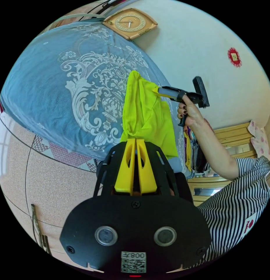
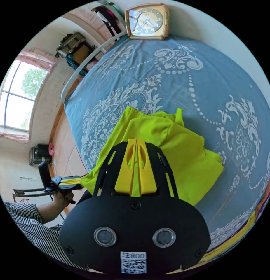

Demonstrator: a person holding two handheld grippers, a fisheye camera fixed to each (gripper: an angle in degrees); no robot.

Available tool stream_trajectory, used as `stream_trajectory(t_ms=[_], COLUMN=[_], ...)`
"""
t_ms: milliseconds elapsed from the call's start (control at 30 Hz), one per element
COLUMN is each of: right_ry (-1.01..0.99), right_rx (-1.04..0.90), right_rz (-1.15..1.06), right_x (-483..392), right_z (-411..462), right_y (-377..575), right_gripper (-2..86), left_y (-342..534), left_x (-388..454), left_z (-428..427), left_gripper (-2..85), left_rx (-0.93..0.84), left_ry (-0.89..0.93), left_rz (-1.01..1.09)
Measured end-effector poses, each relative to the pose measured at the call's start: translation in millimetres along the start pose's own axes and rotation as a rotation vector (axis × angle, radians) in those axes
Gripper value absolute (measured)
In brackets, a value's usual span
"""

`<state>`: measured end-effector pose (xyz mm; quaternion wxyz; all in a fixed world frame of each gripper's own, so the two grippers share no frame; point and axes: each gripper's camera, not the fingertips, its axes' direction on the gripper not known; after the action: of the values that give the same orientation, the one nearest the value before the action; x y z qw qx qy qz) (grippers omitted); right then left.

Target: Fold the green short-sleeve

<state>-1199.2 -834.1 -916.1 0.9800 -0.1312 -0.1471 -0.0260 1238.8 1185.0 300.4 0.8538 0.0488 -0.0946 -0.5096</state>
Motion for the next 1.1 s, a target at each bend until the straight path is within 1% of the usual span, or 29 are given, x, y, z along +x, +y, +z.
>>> stream_trajectory(t_ms=[33,100,133,200,233,267,367,433,500,533,600,800,967,1100], right_ry=[-0.015,-0.099,-0.121,-0.188,-0.194,-0.201,-0.216,-0.257,-0.333,-0.349,-0.384,-0.508,-0.619,-0.719], right_rx=[0.012,0.048,0.057,0.076,0.073,0.067,0.033,0.03,0.055,0.059,0.068,0.112,0.126,0.132], right_rz=[0.012,0.072,0.088,0.149,0.165,0.2,0.281,0.342,0.401,0.409,0.422,0.484,0.52,0.541], right_x=[6,33,40,63,67,75,90,101,114,116,122,143,154,157], right_z=[-5,-23,-27,-36,-37,-36,-23,-11,2,6,18,44,71,98], right_y=[15,82,100,178,197,236,325,369,417,427,462,546,606,649], right_gripper=[0.2,0.4,0.4,0.7,0.8,1.0,1.3,1.5,1.7,1.8,2.1,3.1,4.6,6.7], left_y=[1,3,3,3,1,0,-7,-12,-13,-14,-15,-11,-8,-2], left_x=[6,17,26,41,53,59,94,125,150,166,184,226,245,260], left_z=[-1,-2,-1,4,10,13,38,64,82,95,111,145,157,164], left_gripper=[0.7,1.0,1.3,1.7,2.0,2.3,3.5,4.5,5.2,5.7,5.9,6.0,4.0,1.9], left_rx=[0.003,0.001,-0.003,-0.02,-0.04,-0.053,-0.157,-0.254,-0.315,-0.349,-0.365,-0.349,-0.332,-0.338], left_ry=[0.001,0.015,0.028,0.051,0.065,0.071,0.134,0.193,0.202,0.174,0.135,0.071,0.028,-0.001], left_rz=[-0.001,0.006,0.017,0.043,0.067,0.081,0.16,0.212,0.274,0.303,0.32,0.332,0.321,0.356])
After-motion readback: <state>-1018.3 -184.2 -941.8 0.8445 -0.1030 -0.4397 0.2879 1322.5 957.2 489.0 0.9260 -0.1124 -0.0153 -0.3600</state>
